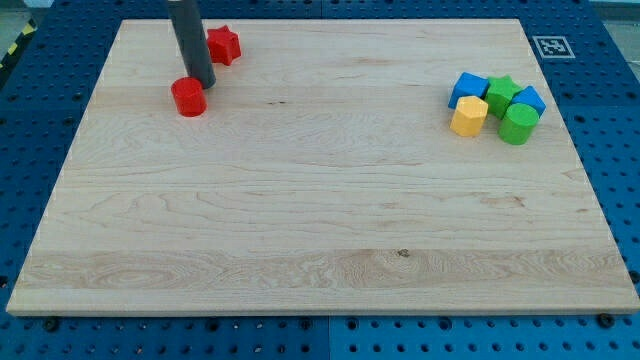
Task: Slide the red circle to the center left
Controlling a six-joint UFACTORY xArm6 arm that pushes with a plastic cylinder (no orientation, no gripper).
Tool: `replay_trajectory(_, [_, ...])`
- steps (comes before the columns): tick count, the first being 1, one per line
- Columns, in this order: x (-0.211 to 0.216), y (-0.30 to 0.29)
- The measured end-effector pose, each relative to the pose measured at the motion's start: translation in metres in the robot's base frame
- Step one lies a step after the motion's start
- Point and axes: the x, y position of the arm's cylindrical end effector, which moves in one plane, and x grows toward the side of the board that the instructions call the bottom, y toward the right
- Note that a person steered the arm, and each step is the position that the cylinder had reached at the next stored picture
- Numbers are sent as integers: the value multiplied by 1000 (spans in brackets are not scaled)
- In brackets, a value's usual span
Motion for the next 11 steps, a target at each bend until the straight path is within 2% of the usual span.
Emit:
replay_trajectory(4, [21,-11])
replay_trajectory(6, [21,11])
replay_trajectory(8, [59,17])
replay_trajectory(10, [62,-7])
replay_trajectory(11, [62,19])
